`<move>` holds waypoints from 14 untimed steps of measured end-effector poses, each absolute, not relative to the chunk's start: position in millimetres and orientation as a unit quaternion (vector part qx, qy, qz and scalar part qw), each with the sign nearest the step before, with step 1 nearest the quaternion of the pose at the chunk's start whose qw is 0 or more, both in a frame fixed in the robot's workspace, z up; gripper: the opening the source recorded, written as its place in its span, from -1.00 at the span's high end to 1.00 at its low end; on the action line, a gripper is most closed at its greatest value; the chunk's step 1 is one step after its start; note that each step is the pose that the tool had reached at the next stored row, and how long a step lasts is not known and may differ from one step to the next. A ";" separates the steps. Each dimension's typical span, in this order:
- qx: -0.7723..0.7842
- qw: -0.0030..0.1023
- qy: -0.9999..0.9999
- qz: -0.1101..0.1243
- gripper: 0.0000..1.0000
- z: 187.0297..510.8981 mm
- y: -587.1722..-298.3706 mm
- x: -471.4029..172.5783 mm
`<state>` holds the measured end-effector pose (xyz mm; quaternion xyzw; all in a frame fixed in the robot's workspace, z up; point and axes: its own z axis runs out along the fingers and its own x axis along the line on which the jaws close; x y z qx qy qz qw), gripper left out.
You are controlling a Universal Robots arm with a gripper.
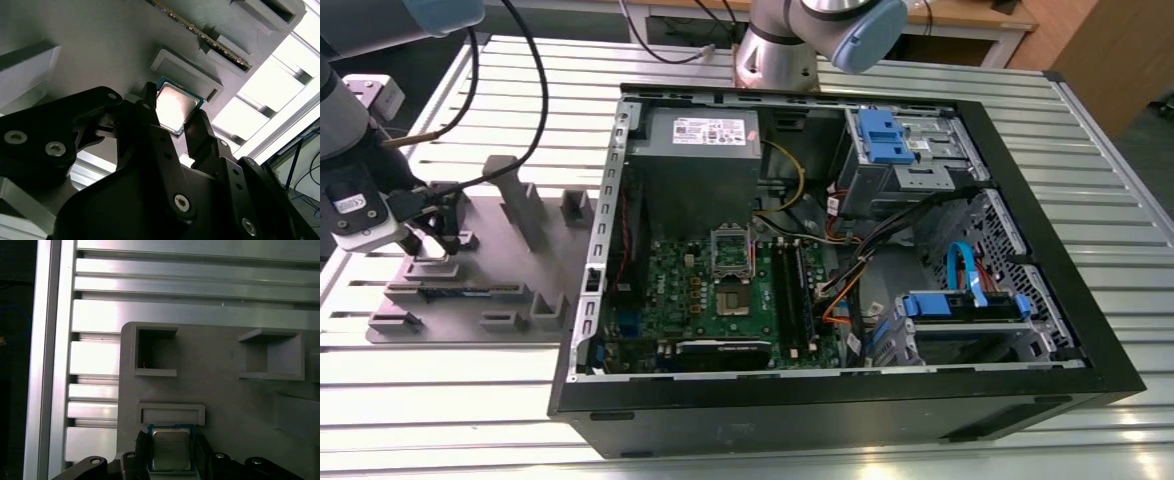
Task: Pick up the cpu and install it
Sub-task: 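Pick up the cpu and move it towards the insertion slot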
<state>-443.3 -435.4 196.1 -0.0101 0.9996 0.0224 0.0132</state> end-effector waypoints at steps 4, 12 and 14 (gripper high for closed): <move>-0.010 0.013 1.000 0.022 0.06 199.1 -435.4 -443.3; -0.010 0.013 1.000 0.022 0.06 225.8 -435.4 -443.2; -0.010 0.013 1.000 0.022 0.06 232.9 -435.4 -443.2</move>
